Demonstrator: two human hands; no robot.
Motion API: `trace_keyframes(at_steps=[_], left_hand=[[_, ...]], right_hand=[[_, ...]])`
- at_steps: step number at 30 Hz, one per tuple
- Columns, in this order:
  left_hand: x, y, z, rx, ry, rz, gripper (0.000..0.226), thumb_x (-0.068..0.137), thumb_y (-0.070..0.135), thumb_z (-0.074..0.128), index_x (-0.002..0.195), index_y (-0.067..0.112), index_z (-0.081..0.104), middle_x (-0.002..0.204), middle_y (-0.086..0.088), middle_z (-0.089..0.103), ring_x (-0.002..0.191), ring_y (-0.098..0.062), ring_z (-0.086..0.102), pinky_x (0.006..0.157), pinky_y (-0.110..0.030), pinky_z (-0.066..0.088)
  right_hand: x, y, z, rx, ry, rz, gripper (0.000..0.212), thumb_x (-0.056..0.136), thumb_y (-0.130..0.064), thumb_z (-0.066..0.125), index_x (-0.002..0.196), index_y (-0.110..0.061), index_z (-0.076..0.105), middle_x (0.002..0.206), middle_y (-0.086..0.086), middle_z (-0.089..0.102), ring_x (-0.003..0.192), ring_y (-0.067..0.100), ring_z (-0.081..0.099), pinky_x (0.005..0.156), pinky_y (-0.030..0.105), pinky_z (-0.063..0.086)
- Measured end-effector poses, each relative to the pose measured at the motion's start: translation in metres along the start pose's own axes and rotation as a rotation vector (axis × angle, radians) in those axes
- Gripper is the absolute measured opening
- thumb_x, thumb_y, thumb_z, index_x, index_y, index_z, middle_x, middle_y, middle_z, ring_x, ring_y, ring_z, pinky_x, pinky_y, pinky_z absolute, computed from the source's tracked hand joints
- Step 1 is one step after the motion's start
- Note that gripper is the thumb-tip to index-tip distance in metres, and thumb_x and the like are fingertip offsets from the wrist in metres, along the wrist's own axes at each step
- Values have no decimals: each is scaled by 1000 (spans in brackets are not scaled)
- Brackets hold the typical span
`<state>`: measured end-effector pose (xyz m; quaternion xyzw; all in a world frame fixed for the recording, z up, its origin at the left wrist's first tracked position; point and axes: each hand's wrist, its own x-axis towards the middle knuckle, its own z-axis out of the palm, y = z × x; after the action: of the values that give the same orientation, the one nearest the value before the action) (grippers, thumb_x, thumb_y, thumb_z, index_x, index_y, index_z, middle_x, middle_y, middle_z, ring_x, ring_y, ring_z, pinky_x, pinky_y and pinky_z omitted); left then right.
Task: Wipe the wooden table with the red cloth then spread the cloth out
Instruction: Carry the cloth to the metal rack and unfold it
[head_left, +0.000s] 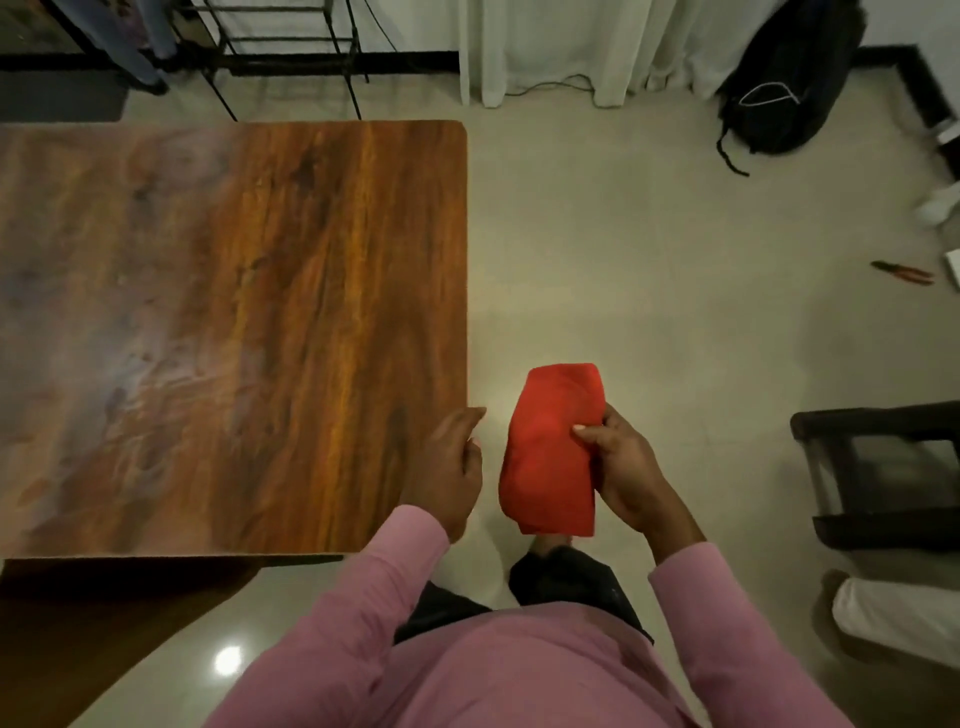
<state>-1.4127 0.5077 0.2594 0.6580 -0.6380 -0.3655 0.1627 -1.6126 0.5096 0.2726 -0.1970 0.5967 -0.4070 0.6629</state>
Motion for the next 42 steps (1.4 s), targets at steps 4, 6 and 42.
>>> trace_keyframes(at_steps=[4,6,42], left_hand=[[21,55,23,124,3,81,44,98,16,46,141,25,42,148,4,41,134,-16,40,106,-23,27],[33,77,30,206,25,109,46,98,19,46,144,23,38,149,1,39,136,-19,37,112,-32,27],[472,167,-52,490,104,109,52,100,36,32,150,23,25,159,-8,15,147,-29,8,117,-46,-3]], right_hand=[[12,-40,-56,-56,63,-88,33,88,-9,49,107,-33,62,105,-4,70,100,27,65,79,43,56],[21,-57,-73,-41,52,-117,34,86,-12,50,107,-36,62,105,-5,70,99,26,65,75,40,57],[387,-355,-5,-59,7,-220,23,96,-23,51,117,-20,58,109,2,71,98,22,68,78,34,56]])
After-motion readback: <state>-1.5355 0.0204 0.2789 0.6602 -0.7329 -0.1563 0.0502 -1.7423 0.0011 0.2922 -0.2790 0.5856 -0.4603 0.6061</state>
